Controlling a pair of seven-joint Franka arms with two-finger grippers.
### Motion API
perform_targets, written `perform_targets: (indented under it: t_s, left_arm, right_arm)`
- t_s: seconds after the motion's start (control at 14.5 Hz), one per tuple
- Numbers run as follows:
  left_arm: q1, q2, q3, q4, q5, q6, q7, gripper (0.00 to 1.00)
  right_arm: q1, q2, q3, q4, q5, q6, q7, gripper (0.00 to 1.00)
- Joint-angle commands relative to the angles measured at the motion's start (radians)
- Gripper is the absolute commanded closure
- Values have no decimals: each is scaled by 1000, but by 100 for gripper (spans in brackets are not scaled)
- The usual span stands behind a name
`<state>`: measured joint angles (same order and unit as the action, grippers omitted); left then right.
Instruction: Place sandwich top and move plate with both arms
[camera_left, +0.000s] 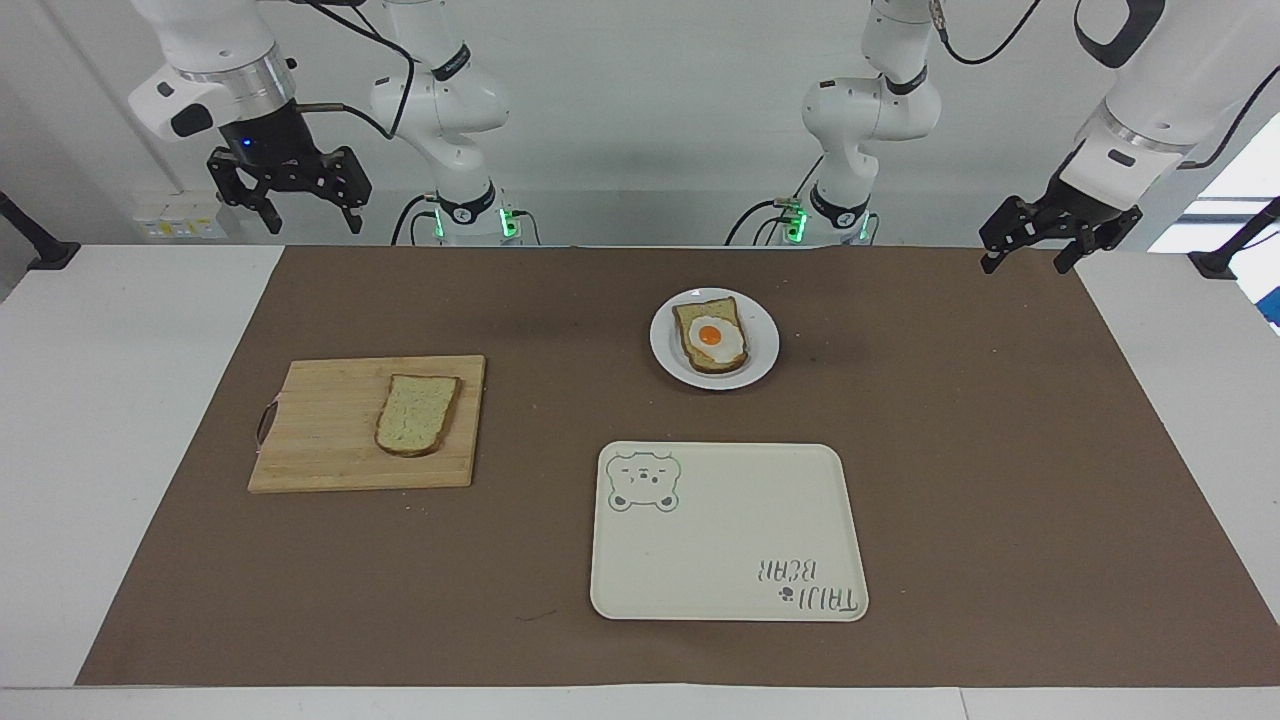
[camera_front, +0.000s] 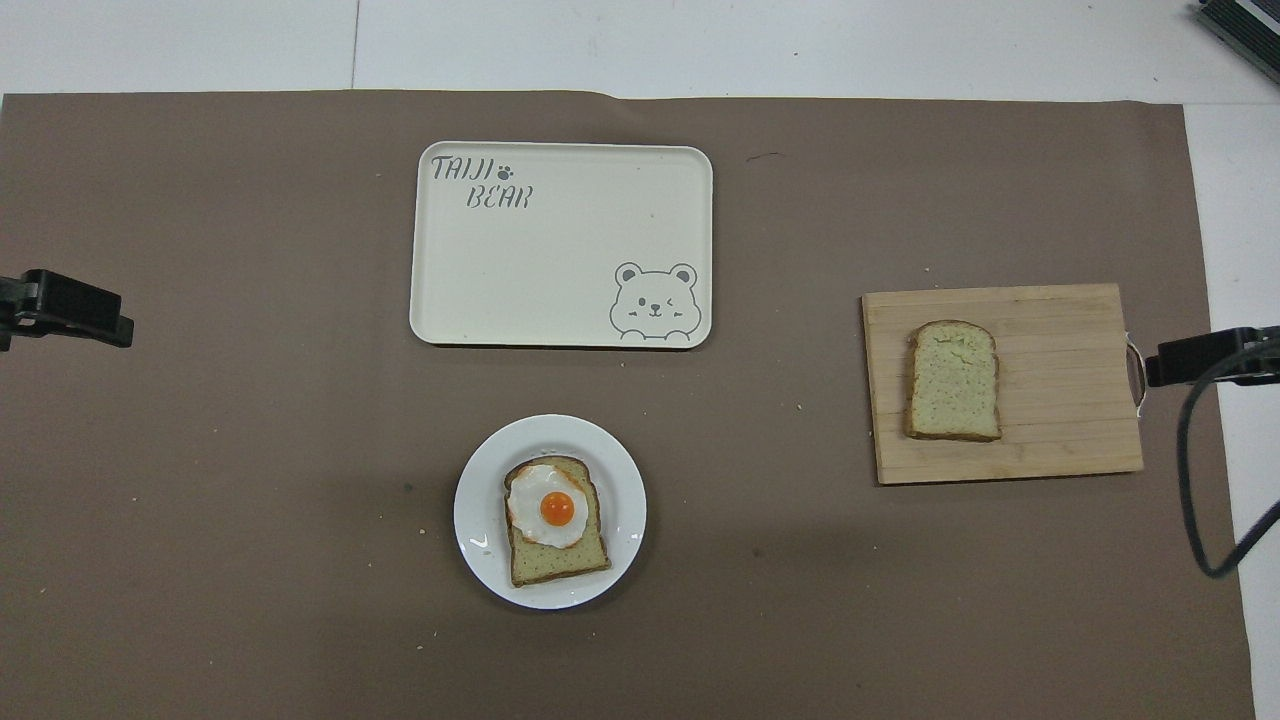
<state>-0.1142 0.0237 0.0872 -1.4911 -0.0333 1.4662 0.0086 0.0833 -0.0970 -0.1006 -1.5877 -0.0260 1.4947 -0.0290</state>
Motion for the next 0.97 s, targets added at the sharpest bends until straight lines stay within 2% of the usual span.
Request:
perform_targets:
  t_s: [0.0, 0.69, 0.9]
  left_arm:
    - [-1, -1, 2, 5, 12, -6, -9, 0]
    - [-1, -1, 2, 5, 12, -6, -9, 0]
    - [-1, -1, 2, 5, 12, -7, -9, 0]
  right_arm:
    - [-10, -24, 7, -29, -6, 12, -25, 0]
    - [-10, -26, 7, -41, 0, 15, -23, 0]
    - [-8, -26, 9, -49, 1, 51, -26, 0]
